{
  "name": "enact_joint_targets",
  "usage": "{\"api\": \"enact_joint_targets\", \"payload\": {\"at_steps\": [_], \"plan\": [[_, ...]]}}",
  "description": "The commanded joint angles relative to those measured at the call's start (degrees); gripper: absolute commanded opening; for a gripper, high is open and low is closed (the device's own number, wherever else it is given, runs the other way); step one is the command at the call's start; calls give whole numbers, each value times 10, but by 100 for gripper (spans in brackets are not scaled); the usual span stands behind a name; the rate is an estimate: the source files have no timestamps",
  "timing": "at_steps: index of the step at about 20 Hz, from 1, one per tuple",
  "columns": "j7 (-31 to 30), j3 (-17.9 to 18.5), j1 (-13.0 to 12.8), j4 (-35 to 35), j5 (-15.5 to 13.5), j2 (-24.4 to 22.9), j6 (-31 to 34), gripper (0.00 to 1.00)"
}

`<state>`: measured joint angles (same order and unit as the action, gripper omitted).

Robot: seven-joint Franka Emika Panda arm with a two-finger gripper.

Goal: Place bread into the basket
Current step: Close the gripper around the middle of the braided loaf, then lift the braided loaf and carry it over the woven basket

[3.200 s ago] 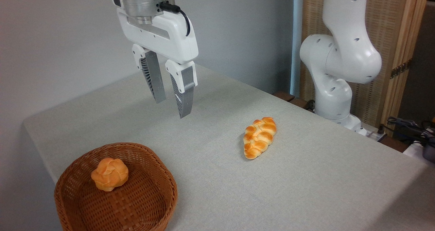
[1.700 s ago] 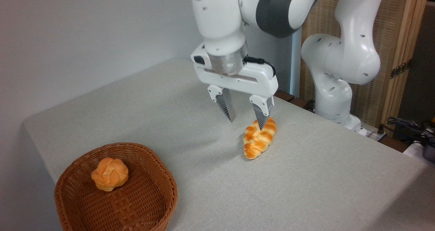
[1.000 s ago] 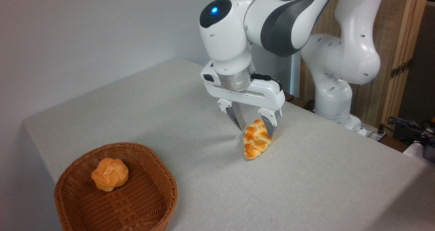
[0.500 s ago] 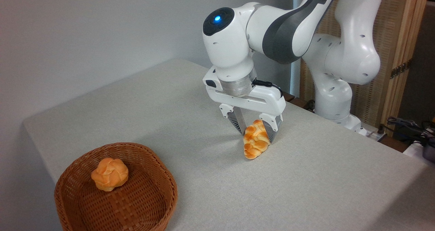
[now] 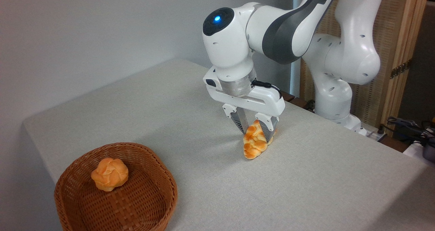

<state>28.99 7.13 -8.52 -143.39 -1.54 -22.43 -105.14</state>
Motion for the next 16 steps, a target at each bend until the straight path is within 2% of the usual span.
{"api": "enact_joint_targets", "payload": {"at_steps": [1,7,9,12,14,16], "plan": [[9,9,-6,-7,8,-4,-10,52],[12,9,-6,-4,8,-4,-8,52],[33,7,-8,1,9,-7,0,51],[53,-3,-14,40,13,-6,25,51],[86,-6,-22,74,25,-5,45,52],[115,-7,-26,113,25,0,47,53]]}}
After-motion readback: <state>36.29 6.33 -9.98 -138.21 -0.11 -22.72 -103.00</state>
